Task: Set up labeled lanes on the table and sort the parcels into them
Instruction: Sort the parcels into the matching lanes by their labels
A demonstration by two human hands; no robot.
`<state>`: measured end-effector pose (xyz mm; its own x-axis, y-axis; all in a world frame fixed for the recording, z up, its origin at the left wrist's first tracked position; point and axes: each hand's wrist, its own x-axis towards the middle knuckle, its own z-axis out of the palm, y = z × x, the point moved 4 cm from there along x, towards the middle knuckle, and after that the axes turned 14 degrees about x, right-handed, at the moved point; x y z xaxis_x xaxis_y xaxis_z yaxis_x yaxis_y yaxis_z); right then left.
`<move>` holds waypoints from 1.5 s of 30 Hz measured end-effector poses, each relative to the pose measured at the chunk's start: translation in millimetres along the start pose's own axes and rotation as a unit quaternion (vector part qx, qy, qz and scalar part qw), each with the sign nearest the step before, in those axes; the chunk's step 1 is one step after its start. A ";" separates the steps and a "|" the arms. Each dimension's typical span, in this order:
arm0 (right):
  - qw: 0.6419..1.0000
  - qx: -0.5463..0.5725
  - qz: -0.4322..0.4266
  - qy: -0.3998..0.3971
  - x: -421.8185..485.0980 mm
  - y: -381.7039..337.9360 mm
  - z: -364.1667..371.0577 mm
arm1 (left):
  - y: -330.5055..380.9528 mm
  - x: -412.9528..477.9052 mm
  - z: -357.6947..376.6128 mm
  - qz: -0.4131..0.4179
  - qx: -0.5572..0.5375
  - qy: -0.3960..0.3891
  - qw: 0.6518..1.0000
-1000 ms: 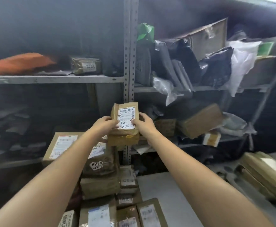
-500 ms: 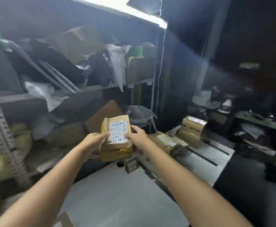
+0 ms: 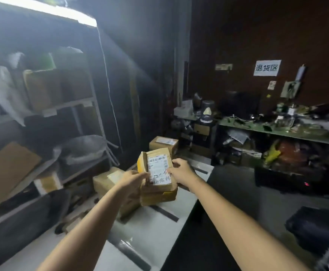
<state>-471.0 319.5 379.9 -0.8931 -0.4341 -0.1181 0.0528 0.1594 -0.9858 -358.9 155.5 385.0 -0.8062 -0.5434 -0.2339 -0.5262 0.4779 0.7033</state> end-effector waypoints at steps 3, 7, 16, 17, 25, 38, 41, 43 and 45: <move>1.000 -0.011 0.011 0.024 37.2 15.1 -38.4 | 28.9 32.1 32.0 0.032 0.006 -0.032 0.999; 0.998 -0.044 -0.007 0.032 92.8 21.2 -72.4 | 59.3 95.2 64.1 0.043 0.022 -0.050 0.998; 0.998 -0.054 -0.011 0.036 244.3 5.7 -115.3 | 121.3 242.2 85.3 0.007 -0.031 -0.057 0.998; 0.998 -0.048 -0.007 0.027 261.3 4.4 -117.8 | 126.9 257.0 86.8 -0.002 -0.033 -0.054 0.998; 0.998 -0.043 -0.028 -0.028 400.8 10.8 -138.6 | 158.3 371.0 106.1 -0.034 -0.041 0.005 0.999; 0.971 -0.086 -0.040 -0.222 579.1 -8.6 -115.2 | 192.2 462.5 118.0 -0.188 -0.128 0.136 0.964; 0.961 -0.106 -0.044 -0.250 608.2 -11.8 -98.5 | 188.5 484.9 113.1 -0.207 -0.142 0.142 0.958; 0.957 -0.118 -0.044 -0.262 628.3 -11.8 -84.9 | 181.3 504.9 110.5 -0.221 -0.147 0.147 0.953; 0.952 -0.133 -0.045 -0.270 648.6 -8.6 -70.5 | 170.9 525.9 108.6 -0.229 -0.157 0.155 0.948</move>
<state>-1082.2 99.0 320.2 -0.5245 -0.8381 -0.1500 -0.1926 0.2884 -0.9379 -902.1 26.4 309.3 -0.3689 -0.8443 -0.3887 -0.6560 -0.0597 0.7524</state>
